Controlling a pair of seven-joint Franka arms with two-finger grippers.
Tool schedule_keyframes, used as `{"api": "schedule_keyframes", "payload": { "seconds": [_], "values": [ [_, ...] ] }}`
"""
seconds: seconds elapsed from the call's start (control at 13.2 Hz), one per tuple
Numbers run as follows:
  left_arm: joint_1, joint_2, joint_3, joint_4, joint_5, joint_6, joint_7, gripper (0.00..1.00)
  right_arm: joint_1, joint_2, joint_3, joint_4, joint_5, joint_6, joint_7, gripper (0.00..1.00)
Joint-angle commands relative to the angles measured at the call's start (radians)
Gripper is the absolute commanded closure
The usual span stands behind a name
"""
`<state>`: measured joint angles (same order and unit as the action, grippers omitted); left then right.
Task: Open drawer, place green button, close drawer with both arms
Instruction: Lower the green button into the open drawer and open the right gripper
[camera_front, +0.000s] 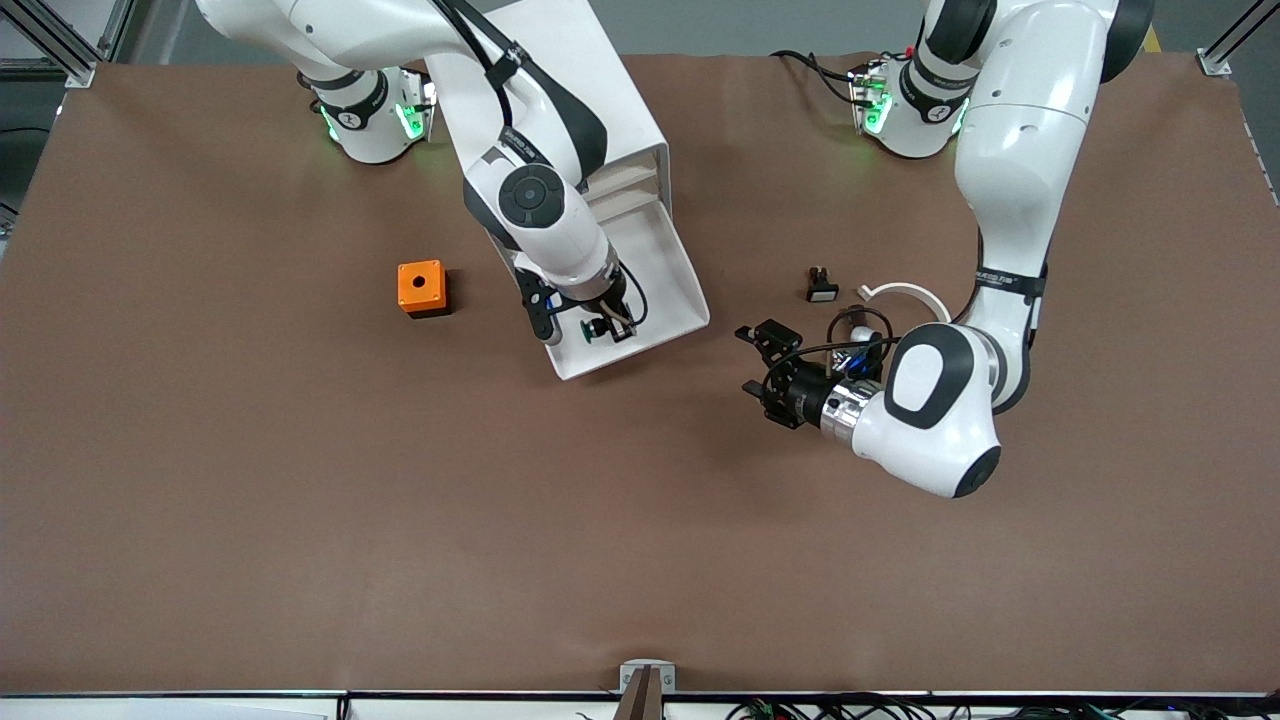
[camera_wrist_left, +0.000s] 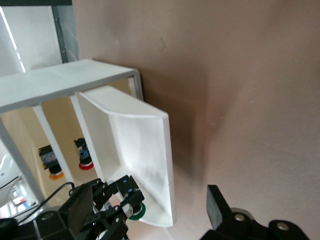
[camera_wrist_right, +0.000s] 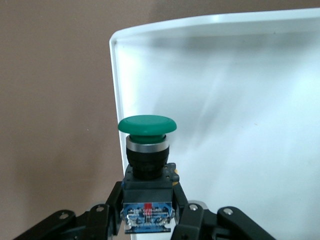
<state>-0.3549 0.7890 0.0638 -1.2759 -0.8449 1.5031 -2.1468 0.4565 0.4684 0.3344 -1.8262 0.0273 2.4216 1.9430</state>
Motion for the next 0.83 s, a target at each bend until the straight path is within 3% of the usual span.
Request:
{"api": "schedule_keyframes", "payload": {
  "seconds": [0.0,0.08,0.45,0.53,0.76],
  "values": [
    [-0.001,-0.017,-0.001,0.004,0.049,-0.014,0.033,0.01,0.017,-0.031,-0.008,-0.064,-0.036,0.050,0.028,0.93],
    [0.008,-0.019,0.004,0.004,0.049,-0.014,0.048,0.01,0.021,-0.028,-0.011,-0.064,-0.041,0.051,0.028,0.89],
    [0.025,-0.027,0.039,0.004,0.050,-0.014,0.128,0.00,0.028,-0.007,-0.011,-0.050,-0.041,0.045,0.027,0.27],
    [0.027,-0.027,0.053,0.004,0.052,-0.014,0.151,0.00,0.025,-0.007,-0.011,-0.030,-0.043,0.036,0.025,0.01],
    [0.025,-0.025,0.074,0.004,0.084,-0.014,0.211,0.01,-0.030,-0.017,-0.015,0.031,-0.044,0.031,0.016,0.00]
  ]
}}
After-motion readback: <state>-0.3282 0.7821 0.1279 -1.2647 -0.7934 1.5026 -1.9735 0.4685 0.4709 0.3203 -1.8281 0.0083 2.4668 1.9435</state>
